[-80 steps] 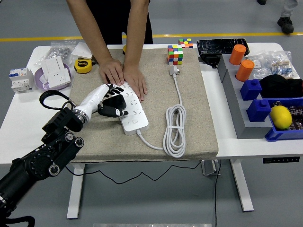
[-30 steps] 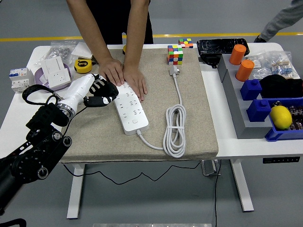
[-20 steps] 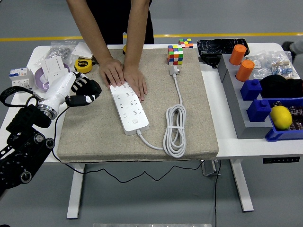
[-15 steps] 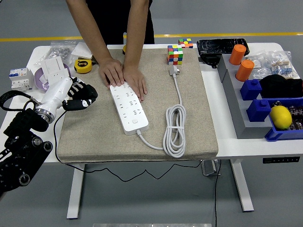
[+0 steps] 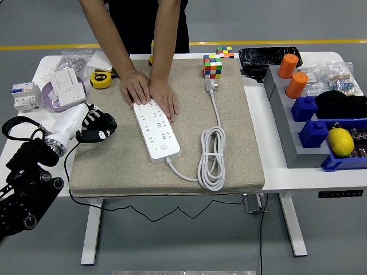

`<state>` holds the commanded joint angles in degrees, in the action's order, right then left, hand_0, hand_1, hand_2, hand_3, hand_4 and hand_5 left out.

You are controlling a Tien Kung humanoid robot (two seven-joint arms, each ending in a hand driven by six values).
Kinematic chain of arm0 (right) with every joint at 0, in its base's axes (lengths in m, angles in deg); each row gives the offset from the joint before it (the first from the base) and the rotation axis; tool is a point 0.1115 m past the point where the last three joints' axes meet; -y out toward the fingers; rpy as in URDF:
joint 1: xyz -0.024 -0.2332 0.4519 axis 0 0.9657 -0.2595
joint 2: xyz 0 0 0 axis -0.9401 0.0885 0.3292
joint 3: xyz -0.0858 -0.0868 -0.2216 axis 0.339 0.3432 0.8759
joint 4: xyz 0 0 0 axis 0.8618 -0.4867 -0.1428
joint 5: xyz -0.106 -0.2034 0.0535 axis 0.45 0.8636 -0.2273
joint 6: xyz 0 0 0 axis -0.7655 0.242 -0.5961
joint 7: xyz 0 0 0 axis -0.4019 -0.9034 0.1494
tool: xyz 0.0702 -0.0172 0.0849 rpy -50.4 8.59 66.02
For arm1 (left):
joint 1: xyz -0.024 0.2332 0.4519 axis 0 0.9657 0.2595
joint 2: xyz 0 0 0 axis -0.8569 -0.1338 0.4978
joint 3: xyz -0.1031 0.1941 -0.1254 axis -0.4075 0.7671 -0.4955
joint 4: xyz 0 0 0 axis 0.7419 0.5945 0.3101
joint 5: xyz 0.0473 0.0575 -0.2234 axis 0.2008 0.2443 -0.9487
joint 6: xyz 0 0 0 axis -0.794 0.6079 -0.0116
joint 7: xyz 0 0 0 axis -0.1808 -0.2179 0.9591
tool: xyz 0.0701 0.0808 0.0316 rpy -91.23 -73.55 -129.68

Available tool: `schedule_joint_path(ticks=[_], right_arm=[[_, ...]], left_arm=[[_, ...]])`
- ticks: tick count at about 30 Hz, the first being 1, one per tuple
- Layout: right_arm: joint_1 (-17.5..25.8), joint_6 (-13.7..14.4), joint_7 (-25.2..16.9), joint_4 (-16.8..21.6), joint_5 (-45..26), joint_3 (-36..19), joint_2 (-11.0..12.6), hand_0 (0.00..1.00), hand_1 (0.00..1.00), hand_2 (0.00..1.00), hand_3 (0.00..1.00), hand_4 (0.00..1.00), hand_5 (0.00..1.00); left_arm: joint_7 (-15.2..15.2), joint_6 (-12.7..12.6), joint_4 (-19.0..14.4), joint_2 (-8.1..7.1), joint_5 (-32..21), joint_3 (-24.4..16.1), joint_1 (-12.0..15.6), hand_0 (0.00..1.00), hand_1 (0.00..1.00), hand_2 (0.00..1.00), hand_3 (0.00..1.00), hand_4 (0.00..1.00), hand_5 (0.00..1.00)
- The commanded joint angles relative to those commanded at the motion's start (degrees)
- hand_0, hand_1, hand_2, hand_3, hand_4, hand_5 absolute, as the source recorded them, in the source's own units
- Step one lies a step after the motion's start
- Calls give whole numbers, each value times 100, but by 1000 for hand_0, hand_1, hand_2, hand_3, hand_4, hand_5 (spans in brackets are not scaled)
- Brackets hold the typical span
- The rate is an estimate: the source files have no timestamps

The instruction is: Pick up the plug,place it near the board,insert it into the board,press the button

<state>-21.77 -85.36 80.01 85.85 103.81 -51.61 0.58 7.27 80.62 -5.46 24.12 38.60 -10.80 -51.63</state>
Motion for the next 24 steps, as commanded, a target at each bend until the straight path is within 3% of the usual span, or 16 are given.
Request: schedule_joint_path(ticks=[1,6,7,12,13,18,19,24], right_arm=[[2,1,4,0,6,-2,3,800,722,715,703,998,822],[35,2,24,0,29,-15,3,800,722,715,703,998,822],[39,2,25,0,29,-14,2,800,721,715,703,998,823],[40,-5,16,0,9,15,-8,800,721,715,703,998,823],[36,-5,13,0,5,18,-7,800,720,715,702,998,823],[28,-1,17,0,10,11,2,800,720,715,702,998,823],[28,-1,17,0,11,11,5,800,721,715,702,998,822],[23,-5,13,0,11,11,6,800,721,715,702,998,822]], left_arm=[[-5,18,2,-5,-27,21,4,450,528,475,466,598,167],[-34,110,-4,-22,-172,88,32,450,528,475,466,598,167],[-34,123,1,-24,-175,95,36,541,655,551,532,845,224],[-19,180,19,-35,-190,125,55,541,655,551,532,845,224],[-18,196,14,-38,-196,134,59,740,821,732,650,978,294],[9,287,8,-43,-249,171,61,740,821,732,650,978,294],[9,303,2,-44,-277,175,64,826,909,817,787,998,462],[-2,344,-29,-56,-381,187,64,826,909,817,787,998,462]])
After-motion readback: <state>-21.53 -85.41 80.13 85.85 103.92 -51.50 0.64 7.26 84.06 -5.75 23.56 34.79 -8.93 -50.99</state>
